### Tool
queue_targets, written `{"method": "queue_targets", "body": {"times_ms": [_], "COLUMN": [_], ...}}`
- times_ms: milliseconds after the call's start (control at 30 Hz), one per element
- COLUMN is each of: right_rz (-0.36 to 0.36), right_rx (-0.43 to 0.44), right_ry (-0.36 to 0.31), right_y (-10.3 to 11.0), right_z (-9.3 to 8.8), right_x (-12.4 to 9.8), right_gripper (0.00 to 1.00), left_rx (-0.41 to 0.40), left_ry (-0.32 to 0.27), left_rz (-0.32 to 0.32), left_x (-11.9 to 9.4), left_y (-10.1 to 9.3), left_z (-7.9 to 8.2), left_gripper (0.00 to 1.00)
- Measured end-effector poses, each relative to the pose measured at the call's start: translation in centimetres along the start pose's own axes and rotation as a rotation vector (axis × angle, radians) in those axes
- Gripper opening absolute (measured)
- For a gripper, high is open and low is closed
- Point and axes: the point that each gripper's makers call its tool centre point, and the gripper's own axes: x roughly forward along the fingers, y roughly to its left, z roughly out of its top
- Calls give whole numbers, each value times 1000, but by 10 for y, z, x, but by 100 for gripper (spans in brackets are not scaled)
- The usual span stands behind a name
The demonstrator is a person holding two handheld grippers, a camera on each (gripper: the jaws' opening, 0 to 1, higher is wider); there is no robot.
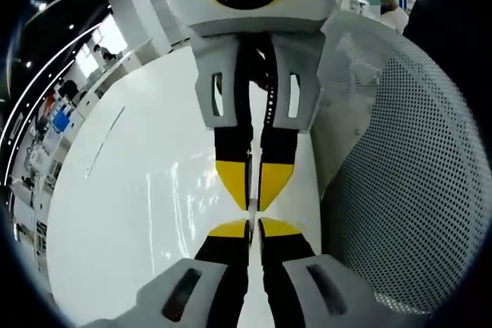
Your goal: Open the resealable bag by pulling the two sides of the seal apart until the entire bag opening is separated and visibly accessible.
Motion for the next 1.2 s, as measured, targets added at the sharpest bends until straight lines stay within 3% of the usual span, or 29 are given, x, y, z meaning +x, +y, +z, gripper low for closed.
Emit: {"method": "queue_targets", "body": {"times_ms": [33, 200, 400, 667, 967, 1200], "right_rz": [10, 17, 11, 17, 20, 18], "right_rx": [-8, -30, -31, -97, -110, -128], "right_ry": [-4, 3, 20, 42, 42, 68], "right_y": [2, 4, 8, 11, 13, 14], "right_z": [2, 4, 3, 1, 2, -6], "right_x": [0, 0, 5, 5, 4, 6], "right_gripper": [0, 0, 0, 0, 0, 0], "left_rx": [-26, 22, 16, 7, 8, 1], "left_ry": [-13, 8, 31, 5, -13, 12], "left_rz": [-23, -10, -22, -34, -27, -35], "left_x": [1, 3, 4, 3, 2, 3], "left_y": [-4, -4, -7, -12, -14, -16], "left_z": [4, 3, 0, 1, 2, 1], "left_gripper": [5, 0, 0, 0, 0, 0]}}
